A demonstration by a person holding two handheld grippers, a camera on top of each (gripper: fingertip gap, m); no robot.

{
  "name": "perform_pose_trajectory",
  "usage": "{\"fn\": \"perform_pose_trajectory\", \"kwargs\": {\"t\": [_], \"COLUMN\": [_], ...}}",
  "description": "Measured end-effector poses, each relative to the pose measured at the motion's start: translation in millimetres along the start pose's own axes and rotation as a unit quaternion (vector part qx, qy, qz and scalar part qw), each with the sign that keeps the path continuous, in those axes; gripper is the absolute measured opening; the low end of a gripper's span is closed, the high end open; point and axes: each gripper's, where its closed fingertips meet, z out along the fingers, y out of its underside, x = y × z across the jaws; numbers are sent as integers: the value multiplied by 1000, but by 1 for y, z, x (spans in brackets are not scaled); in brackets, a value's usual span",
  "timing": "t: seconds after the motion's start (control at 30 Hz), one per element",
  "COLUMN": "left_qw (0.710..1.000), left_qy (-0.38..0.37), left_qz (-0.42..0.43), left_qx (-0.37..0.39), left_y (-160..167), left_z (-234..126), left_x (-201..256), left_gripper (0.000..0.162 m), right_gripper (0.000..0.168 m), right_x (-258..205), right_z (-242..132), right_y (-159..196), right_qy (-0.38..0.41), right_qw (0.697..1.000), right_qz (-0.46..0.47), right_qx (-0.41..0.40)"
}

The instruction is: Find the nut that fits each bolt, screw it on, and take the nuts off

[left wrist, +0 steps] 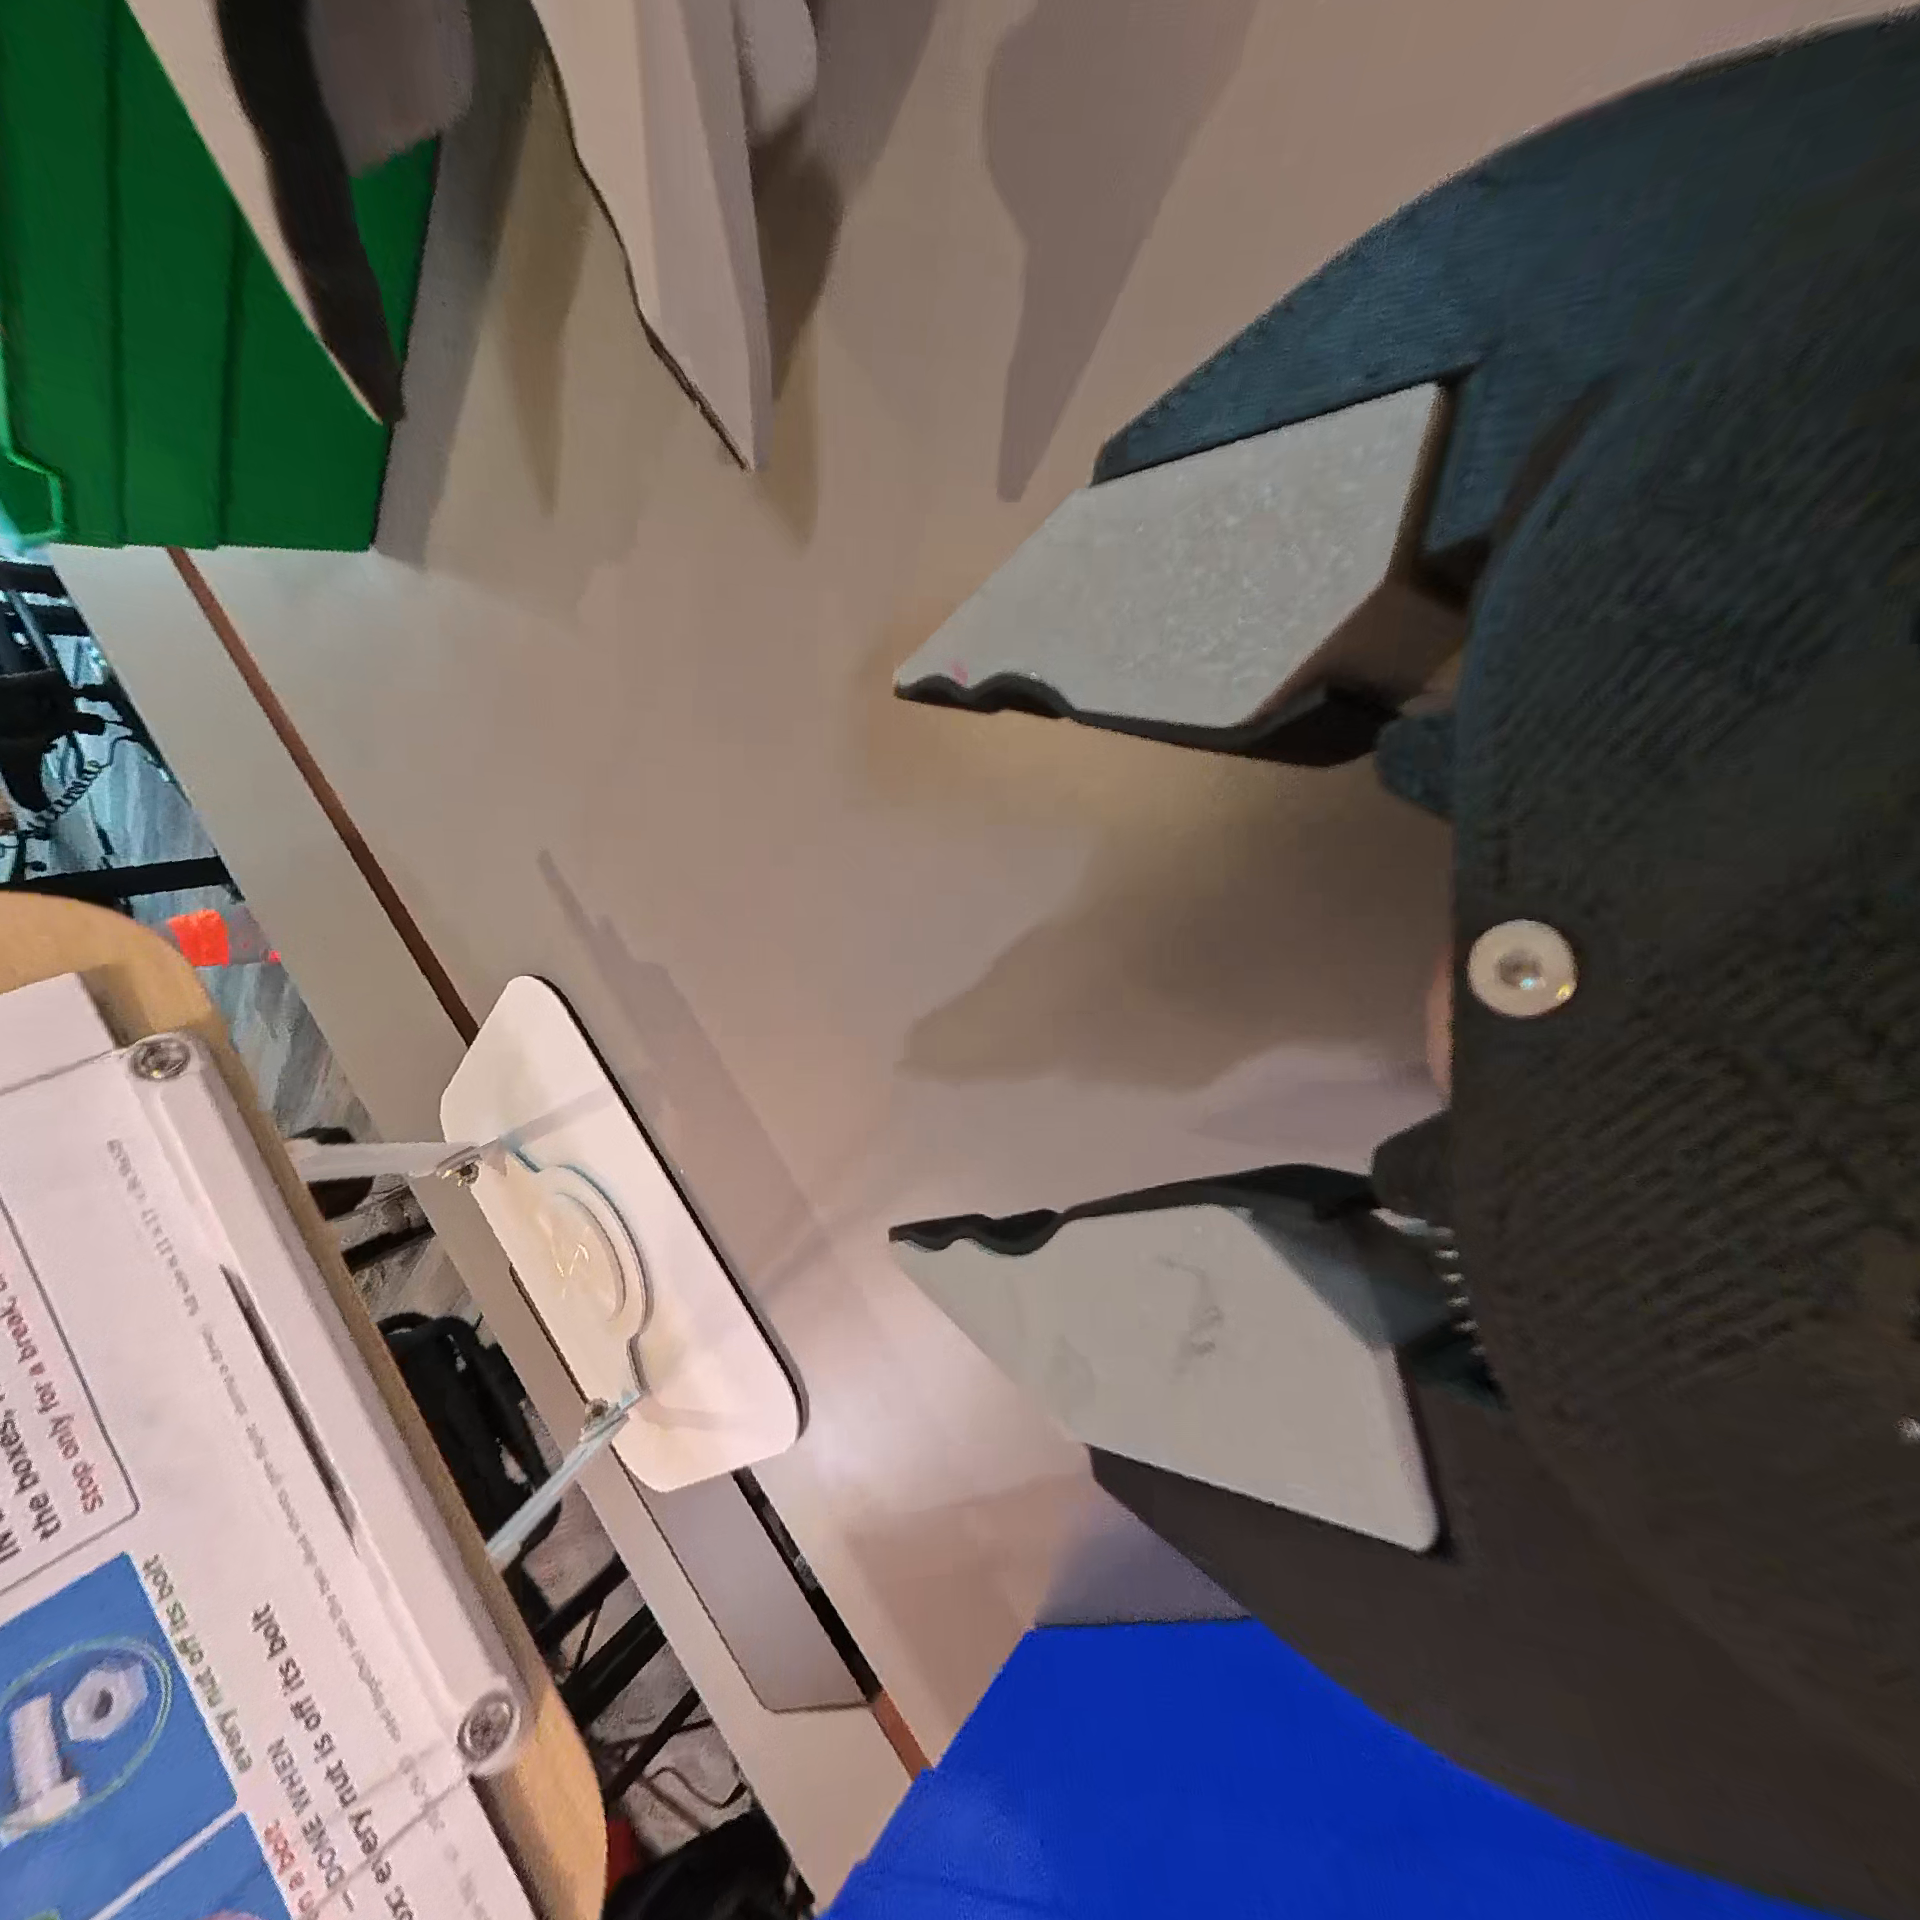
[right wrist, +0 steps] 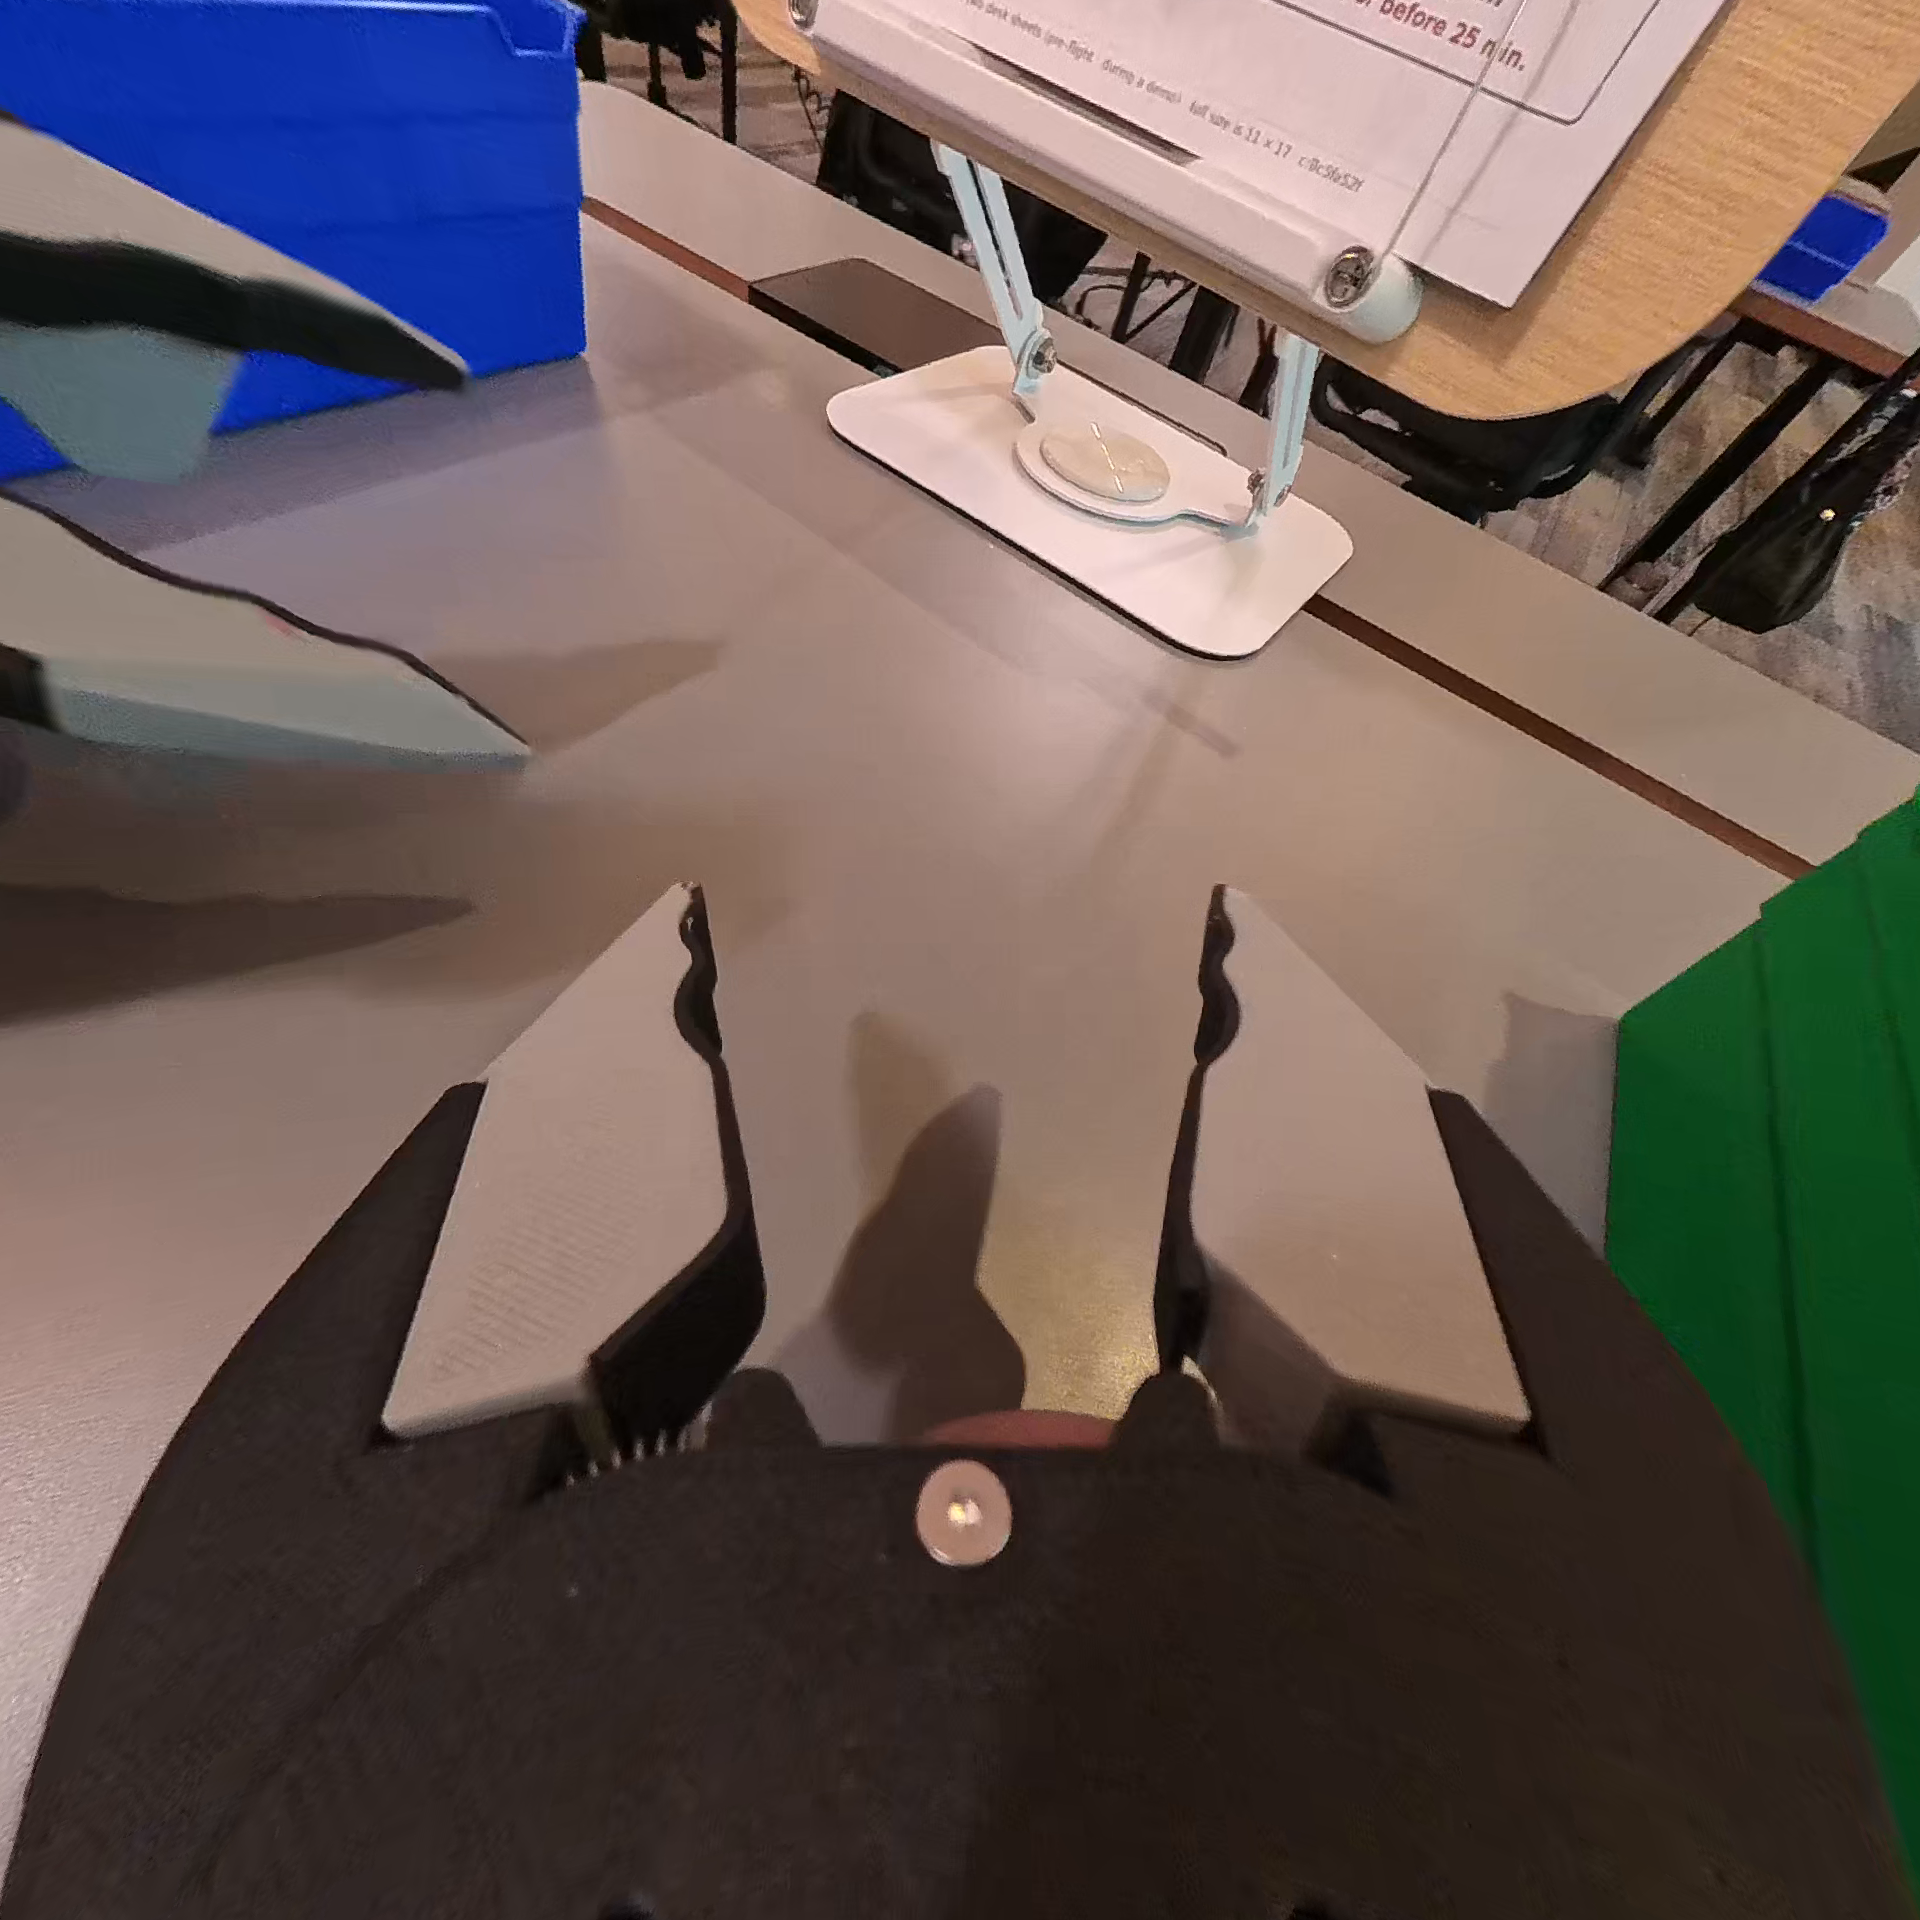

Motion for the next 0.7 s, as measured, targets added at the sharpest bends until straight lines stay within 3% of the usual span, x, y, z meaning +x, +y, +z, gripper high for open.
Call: {"fn": "perform_pose_trajectory", "kwargs": {"t": [0.2, 0.33, 0.4, 0.5, 0.57, 0.7], "left_qw": [998, 992, 992, 991, 980, 948], "left_qy": [-21, -89, -100, -104, -109, -75], "left_qz": [-18, -27, -37, -51, -70, -128], "left_qx": [54, 84, 61, -73, -153, -281], "left_y": [-34, -58, -55, -8, 30, 96], "left_z": [-65, -128, -150, -160, -158, -143], "left_x": [-19, -81, -118, -169, -196, -210], "left_gripper": [92, 84, 84, 84, 75, 61], "right_gripper": [89, 87, 87, 86, 85, 84], "right_x": [0, -1, -3, -7, -8, -11], "right_z": [-2, -4, -5, -7, -7, -6], "right_y": [-3, -6, -8, -10, -11, -9], "right_qy": [3, -1, -3, -4, -5, -8], "right_qw": [1000, 1000, 1000, 1000, 1000, 1000], "right_qz": [-2, 5, 3, -4, -8, -13], "right_qx": [6, 14, 16, 20, 22, 19]}}
